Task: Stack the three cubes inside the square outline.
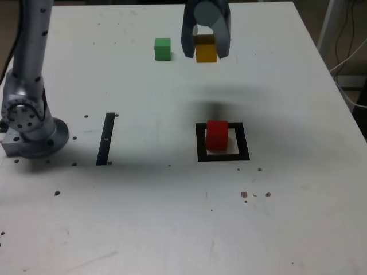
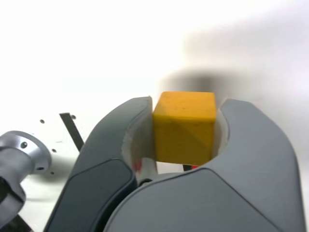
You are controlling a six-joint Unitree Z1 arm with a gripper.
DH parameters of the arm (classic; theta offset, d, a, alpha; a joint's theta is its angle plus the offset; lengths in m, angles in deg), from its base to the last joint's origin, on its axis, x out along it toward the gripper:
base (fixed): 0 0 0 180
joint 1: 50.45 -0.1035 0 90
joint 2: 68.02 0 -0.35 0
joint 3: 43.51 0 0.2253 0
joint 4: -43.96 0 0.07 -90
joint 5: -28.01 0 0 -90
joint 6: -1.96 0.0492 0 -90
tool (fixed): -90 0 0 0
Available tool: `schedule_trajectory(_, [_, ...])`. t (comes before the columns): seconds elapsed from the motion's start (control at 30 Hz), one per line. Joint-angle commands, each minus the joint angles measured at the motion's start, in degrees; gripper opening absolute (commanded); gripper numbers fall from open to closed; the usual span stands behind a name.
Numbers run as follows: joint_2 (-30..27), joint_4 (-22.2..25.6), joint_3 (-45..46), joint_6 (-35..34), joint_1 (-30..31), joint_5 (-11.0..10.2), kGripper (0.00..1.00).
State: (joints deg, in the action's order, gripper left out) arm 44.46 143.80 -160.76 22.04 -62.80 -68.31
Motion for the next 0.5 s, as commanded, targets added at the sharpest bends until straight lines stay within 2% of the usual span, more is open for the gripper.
schedule_trajectory(0.0, [-1.37,-0.59,1.35,-2.04,2.23,0.45,0.24])
schedule_trajectory(0.47, [-2.85,-3.12,5.91,-13.84,13.72,2.43,0.24])
